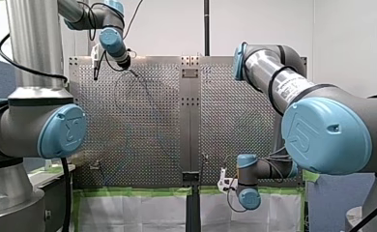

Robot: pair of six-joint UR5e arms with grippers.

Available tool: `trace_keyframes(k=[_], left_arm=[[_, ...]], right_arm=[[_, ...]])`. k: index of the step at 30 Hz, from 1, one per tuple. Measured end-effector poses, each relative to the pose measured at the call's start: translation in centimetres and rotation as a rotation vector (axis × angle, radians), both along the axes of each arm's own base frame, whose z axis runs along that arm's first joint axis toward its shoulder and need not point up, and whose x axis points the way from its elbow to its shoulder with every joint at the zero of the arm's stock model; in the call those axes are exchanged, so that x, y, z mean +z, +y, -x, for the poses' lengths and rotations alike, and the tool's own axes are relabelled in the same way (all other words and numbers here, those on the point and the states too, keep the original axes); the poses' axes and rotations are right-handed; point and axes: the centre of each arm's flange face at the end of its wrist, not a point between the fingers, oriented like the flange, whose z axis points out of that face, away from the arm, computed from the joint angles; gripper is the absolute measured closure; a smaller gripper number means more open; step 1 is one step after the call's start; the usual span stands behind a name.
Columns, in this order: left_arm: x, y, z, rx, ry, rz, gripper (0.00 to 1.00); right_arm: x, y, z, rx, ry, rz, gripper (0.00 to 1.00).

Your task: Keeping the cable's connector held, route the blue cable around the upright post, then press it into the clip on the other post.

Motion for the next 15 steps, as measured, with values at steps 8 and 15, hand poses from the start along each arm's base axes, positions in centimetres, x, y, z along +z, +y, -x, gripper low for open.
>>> trace_keyframes(k=[8, 15], left_arm=[[0.0, -0.8, 0.4, -0.02, 0.002, 0.001, 0.0], [0.0, -1.4, 0.6, -0.034, 0.002, 0.003, 0.0]], right_arm=[[0.0, 0.0, 0.0, 0.0, 0.001, 0.0, 1.0], [0.0, 0.0, 0.0, -0.001, -0.001, 0.001, 1.0]])
